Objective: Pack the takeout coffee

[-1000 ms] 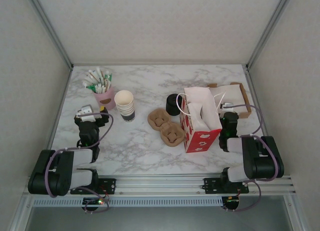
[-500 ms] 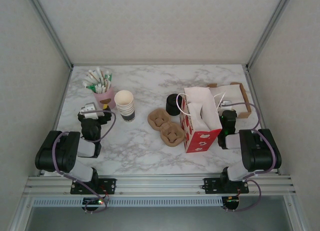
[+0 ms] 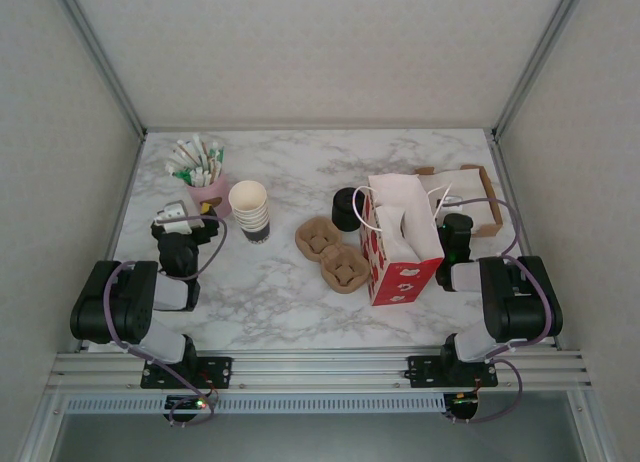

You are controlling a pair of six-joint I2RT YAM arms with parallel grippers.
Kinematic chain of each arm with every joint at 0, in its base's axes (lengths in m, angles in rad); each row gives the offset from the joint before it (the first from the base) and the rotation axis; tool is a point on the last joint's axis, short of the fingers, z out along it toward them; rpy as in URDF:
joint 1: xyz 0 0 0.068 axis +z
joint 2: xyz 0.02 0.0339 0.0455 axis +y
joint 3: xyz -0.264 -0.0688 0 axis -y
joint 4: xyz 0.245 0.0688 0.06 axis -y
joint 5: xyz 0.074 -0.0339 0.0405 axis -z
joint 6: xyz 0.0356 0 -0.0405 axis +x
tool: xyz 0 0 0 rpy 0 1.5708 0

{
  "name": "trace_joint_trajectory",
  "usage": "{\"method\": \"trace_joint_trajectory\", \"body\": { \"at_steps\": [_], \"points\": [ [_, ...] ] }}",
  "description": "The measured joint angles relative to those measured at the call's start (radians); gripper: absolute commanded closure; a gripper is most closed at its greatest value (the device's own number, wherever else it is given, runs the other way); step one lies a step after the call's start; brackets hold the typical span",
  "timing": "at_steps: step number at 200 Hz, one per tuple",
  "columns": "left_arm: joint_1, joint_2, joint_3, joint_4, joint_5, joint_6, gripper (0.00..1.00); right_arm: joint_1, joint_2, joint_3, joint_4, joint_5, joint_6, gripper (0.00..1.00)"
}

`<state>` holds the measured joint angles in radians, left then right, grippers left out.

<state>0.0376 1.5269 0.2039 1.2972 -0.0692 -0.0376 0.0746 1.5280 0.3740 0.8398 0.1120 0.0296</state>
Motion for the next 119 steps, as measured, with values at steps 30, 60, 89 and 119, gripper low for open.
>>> {"method": "trace_joint_trajectory", "body": {
  "at_steps": [30,60,89,119],
  "points": [
    [0.0,0.0,0.0,0.0,0.003,0.0,0.0,0.0,0.0,0.0,-0.002,-0.002,0.0,0.01],
    [0.0,0.0,0.0,0.0,0.003,0.0,0.0,0.0,0.0,0.002,-0.018,-0.005,-0.001,0.01],
    [0.0,0.0,0.0,0.0,0.003,0.0,0.01,0.0,0.0,0.002,-0.022,-0.008,-0.001,0.01],
    [0.0,0.0,0.0,0.0,0.003,0.0,0.0,0.0,0.0,0.002,-0.023,-0.008,-0.001,0.01]
  ]
}}
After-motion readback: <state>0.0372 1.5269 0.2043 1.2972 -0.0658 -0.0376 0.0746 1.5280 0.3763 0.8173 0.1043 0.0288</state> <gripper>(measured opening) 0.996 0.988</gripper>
